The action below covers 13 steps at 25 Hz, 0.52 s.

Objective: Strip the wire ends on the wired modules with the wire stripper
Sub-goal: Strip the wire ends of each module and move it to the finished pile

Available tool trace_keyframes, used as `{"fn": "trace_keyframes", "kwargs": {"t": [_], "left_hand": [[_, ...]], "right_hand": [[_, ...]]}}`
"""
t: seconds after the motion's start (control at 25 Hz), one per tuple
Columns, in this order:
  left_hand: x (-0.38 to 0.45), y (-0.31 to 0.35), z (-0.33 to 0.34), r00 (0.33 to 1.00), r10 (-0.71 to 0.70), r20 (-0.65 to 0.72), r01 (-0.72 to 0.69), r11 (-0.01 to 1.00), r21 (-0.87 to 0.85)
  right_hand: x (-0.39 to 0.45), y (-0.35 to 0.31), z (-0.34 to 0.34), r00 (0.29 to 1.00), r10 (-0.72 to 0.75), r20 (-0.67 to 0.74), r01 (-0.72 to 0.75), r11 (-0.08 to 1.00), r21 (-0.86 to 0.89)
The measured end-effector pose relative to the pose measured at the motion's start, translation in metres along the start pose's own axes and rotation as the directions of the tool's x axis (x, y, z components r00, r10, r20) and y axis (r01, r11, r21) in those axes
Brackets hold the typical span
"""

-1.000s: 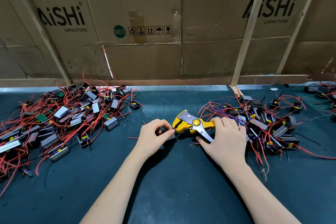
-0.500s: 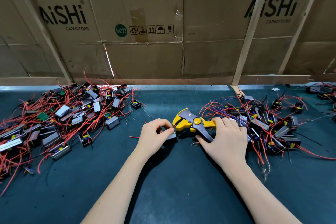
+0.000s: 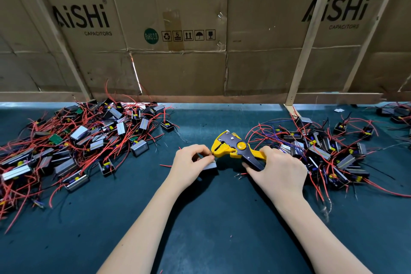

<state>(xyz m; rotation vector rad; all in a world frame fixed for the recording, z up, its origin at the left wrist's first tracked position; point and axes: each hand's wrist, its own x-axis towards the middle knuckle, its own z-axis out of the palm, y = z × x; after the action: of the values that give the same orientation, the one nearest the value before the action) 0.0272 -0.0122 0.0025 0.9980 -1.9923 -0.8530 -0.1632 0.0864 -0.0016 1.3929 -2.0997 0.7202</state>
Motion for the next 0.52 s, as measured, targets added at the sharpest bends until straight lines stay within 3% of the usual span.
{"fn": "trace_keyframes", "kwargs": {"t": [0.16, 0.28, 0.36, 0.52], "left_hand": [[0.0, -0.002, -0.004, 0.998, 0.034, 0.047, -0.038, 0.995, 0.089], [0.0, -0.005, -0.02, 0.967, 0.03, 0.254, -0.081, 0.978, 0.193], [0.0, -0.008, -0.04, 0.947, 0.01, 0.32, -0.095, 0.964, 0.249], [0.006, 0.004, -0.059, 0.992, 0.056, 0.115, -0.08, 0.972, 0.22]], "right_hand": [[-0.001, 0.001, 0.003, 1.0, 0.021, 0.01, -0.021, 1.0, 0.006], [-0.002, 0.006, 0.005, 0.998, -0.014, -0.069, 0.008, 0.997, -0.08], [-0.001, 0.01, 0.006, 0.998, 0.013, -0.054, -0.019, 0.994, -0.106], [-0.001, 0.014, 0.01, 0.999, 0.047, -0.004, -0.047, 0.994, -0.097]]}}
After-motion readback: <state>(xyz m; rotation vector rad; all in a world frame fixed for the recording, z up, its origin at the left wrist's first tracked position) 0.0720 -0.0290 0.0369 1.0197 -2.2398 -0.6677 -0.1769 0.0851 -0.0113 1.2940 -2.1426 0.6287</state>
